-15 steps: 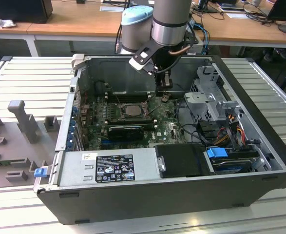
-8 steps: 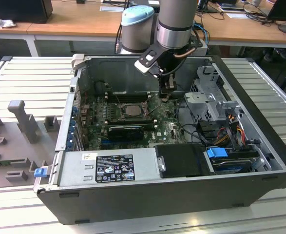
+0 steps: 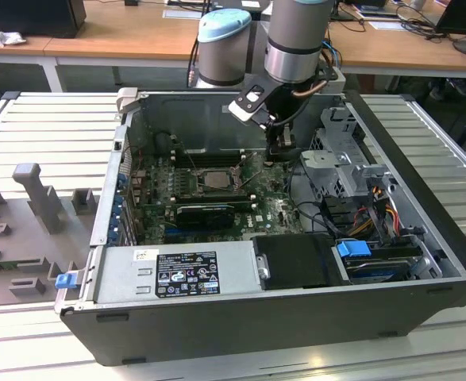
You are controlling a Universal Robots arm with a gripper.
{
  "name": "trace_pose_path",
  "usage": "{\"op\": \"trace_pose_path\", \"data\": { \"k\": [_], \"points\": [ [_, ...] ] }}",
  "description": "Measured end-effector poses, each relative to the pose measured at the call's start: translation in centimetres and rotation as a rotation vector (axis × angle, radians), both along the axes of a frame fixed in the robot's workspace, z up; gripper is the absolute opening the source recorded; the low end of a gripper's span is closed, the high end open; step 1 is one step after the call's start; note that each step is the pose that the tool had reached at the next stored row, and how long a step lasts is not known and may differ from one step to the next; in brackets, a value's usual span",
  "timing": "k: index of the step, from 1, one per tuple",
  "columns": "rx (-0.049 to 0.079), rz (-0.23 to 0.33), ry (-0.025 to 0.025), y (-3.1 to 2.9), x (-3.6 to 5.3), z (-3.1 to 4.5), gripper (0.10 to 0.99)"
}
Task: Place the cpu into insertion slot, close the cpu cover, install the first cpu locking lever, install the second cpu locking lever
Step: 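Close the cpu cover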
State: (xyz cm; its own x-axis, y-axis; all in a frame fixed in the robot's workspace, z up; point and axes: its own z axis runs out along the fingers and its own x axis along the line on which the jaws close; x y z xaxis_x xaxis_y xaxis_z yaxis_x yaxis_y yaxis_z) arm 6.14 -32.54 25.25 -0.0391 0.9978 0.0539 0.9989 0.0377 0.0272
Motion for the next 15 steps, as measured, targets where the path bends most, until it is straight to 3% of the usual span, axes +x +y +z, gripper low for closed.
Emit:
{"op": "trace_pose_path", "data": {
  "k": [2, 3, 7, 9, 15],
  "points": [
    [0.000, 0.000, 0.0084, 0.00, -0.17, -0.30, 0.106],
    [0.000, 0.000, 0.0097, 0.00, -0.48, -0.31, 0.106],
    [0.001, 0.000, 0.0110, 0.00, -1.84, -0.33, 0.106],
    [0.001, 0.000, 0.0111, 0.00, -3.25, -0.34, 0.106],
    [0.001, 0.000, 0.0112, 0.00, -5.56, -0.40, 0.106]
  ]
}}
